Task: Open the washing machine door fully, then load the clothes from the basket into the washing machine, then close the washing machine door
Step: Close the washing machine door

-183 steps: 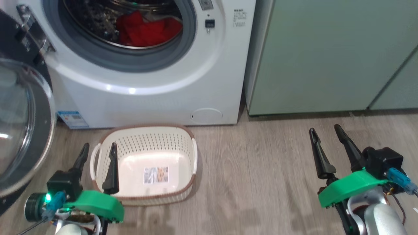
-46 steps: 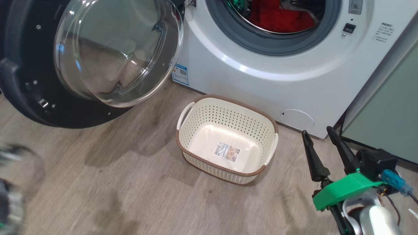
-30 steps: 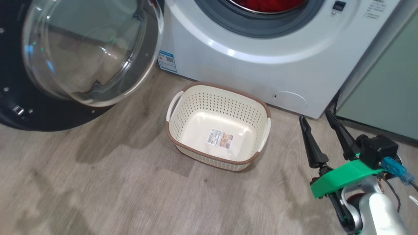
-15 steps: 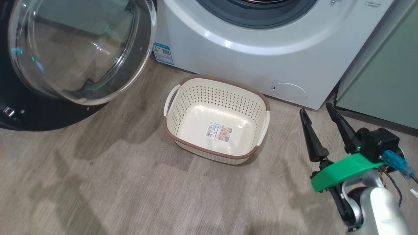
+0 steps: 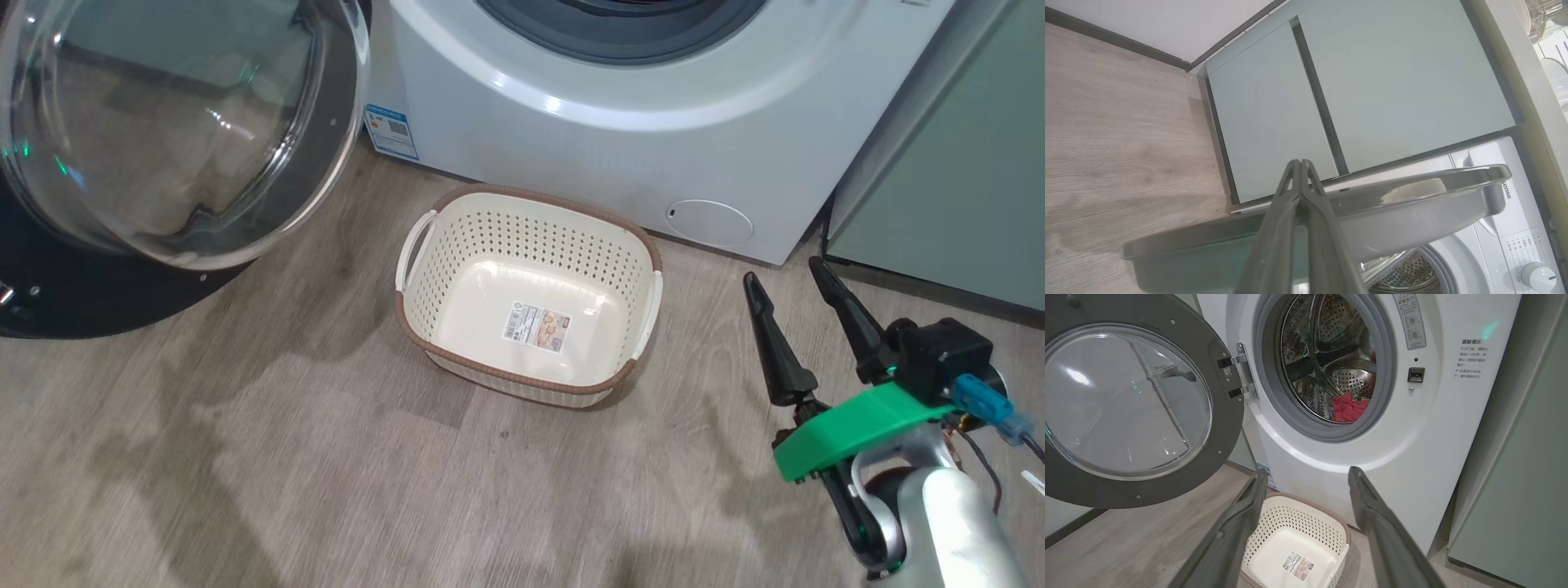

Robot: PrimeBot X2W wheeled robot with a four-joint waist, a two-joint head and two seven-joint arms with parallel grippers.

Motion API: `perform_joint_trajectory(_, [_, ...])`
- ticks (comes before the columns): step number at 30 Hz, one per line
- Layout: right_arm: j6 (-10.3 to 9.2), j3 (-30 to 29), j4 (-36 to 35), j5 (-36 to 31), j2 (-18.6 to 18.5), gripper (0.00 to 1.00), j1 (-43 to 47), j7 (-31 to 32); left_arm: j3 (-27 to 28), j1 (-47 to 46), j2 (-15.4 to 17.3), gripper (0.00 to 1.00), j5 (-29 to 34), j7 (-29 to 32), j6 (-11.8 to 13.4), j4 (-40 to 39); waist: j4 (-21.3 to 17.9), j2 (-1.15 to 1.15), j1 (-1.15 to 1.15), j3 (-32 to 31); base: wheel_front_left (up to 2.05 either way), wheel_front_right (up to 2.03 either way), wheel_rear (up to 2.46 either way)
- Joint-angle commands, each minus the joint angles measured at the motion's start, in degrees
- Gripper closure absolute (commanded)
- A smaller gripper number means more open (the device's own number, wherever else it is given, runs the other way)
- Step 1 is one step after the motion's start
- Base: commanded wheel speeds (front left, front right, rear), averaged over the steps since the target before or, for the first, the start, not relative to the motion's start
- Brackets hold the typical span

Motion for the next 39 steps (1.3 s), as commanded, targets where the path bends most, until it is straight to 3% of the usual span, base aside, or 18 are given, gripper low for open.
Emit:
perform_joint_trajectory(1, [0.0, 1.47, -2.28, -0.43, -0.1, 0.0, -2.2, 0.26, 1.25, -2.6, 3.59, 1.0, 0.65, 0.38, -0.61, -1.01, -0.15, 0.0, 0.0, 0.0, 0.0, 0.0, 0.0])
perform_joint_trajectory(11, [0.0, 0.78, -2.68, -0.37, -0.1, 0.0, -1.89, 0.36, -0.35, -3.39, 3.28, 1.0, 0.72, 3.39, -2.32, -0.63, 0.42, 0.0, 0.0, -0.06, 0.0, 0.0, 0.0])
perform_joint_trajectory(18, [0.0, 0.89, -3.04, -0.29, -0.1, 0.0, -2.06, 0.62, -1.26, -2.65, 2.42, 1.0, -2.15, 11.06, -3.34, -3.85, 0.76, 0.0, 0.0, -0.09, 0.0, 0.0, 0.0])
perform_joint_trajectory(31, [0.0, 0.43, -3.41, 0.04, -0.1, 0.0, -2.41, 0.18, -0.03, 7.98, -0.6, 1.0, -12.05, 27.91, -3.62, -25.19, 0.23, 0.0, 0.0, 0.12, 0.0, 0.0, 0.0])
perform_joint_trajectory(39, [0.0, 0.5, -3.27, 0.66, -0.1, 0.0, -3.19, -0.84, -0.16, 12.92, -2.65, 1.0, -15.46, 34.26, -3.63, -34.61, -2.22, 0.0, 0.0, 1.16, 0.0, 0.0, 0.0])
